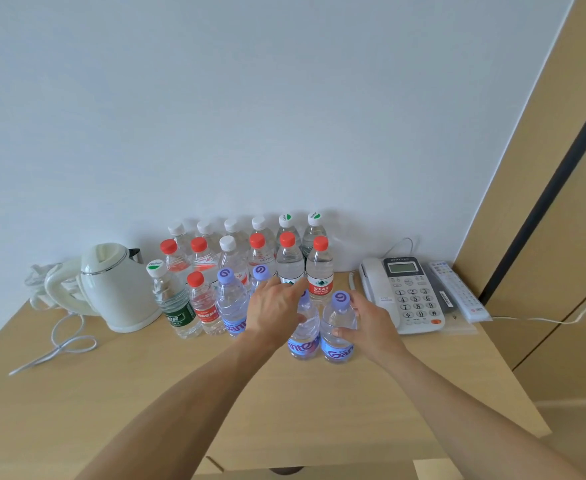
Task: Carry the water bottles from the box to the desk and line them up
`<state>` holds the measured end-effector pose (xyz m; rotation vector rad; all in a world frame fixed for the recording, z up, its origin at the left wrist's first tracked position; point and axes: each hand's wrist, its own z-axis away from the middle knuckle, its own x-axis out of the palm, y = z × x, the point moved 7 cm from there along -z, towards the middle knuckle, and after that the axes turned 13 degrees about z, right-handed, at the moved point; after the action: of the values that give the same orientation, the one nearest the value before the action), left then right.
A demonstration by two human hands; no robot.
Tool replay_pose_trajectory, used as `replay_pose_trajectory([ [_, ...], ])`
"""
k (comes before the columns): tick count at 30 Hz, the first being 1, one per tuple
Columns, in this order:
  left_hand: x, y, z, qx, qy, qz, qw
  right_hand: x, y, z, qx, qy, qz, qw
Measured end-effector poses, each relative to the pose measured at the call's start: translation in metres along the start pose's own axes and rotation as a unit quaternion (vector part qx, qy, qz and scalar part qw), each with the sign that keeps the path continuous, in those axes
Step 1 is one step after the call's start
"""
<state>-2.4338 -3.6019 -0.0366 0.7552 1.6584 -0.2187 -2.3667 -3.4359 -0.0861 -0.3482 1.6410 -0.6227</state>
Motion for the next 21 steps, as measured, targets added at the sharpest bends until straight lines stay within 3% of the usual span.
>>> replay_pose_trajectory([
  [12, -0.005, 0.000, -0.040, -0.071, -0.037, -0.028, 0.996, 0.001, -0.005, 0.004, 0.008, 0.005, -0.003, 1.000],
  [21, -0.009, -0.005, -0.064, -0.075, -0.095, 0.032, 0.992, 0.003, -0.004, 0.003, 0.008, 0.009, -0.002, 1.000],
])
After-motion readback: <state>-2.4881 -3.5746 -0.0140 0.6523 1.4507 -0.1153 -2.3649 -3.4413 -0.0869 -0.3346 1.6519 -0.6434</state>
